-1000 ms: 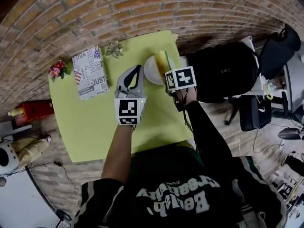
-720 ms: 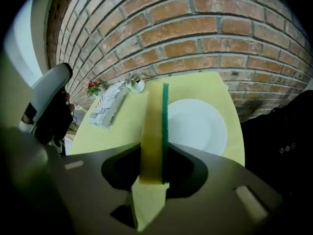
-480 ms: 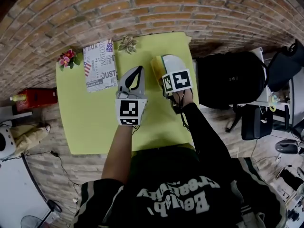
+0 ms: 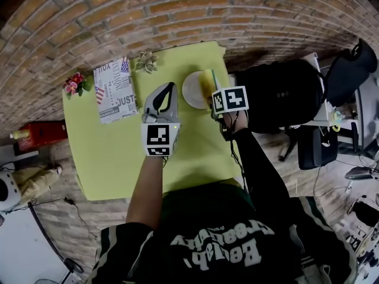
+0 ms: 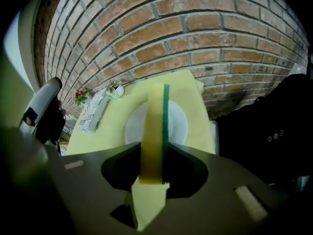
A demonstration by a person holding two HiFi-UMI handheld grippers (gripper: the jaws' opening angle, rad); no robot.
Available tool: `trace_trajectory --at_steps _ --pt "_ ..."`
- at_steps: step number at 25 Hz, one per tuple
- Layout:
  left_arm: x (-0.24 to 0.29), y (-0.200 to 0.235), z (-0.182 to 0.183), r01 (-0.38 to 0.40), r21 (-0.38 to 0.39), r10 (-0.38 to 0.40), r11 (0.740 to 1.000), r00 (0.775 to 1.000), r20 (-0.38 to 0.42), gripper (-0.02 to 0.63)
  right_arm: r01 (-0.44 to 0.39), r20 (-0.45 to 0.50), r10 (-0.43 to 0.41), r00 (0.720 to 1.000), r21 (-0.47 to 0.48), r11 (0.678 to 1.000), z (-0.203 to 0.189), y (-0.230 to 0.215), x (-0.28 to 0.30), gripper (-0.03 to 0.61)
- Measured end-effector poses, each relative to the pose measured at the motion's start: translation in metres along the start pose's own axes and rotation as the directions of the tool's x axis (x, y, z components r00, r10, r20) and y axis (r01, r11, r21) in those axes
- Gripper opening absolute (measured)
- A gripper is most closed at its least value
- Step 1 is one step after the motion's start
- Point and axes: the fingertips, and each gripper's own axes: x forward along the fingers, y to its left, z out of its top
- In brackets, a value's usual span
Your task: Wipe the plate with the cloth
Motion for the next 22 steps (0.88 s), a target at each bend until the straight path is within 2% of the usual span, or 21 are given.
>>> trace_trajectory --at_steps 6,9,15,22 --pt "0.009 -0.008 0.002 0.005 0.000 -0.005 1.000 1.000 -0.002 0.003 0.077 0.011 -0.077 0.997 0.013 0.997 0.000 -0.038 -0.014 0.137" --pt "0.011 -0.011 0.002 0.003 -0.002 -0.003 1.000 1.000 -0.002 0.003 0.079 0.016 -0.079 0.997 0.006 0.997 0.001 -0.041 -0.016 0.137" --pt "0.005 -0.008 -0.001 -0.007 -0.012 0.007 1.000 1.000 -0.004 0.003 -0.016 0.048 0.019 0.999 -0.068 0.998 0.011 0.009 -0.013 0.137" --pt "-0.008 0.004 -0.006 -0.041 -0.017 0.040 0.999 0.999 -0.017 0.003 -0.095 -0.021 0.093 0.995 -0.144 0.985 -0.003 0.066 0.011 0.137"
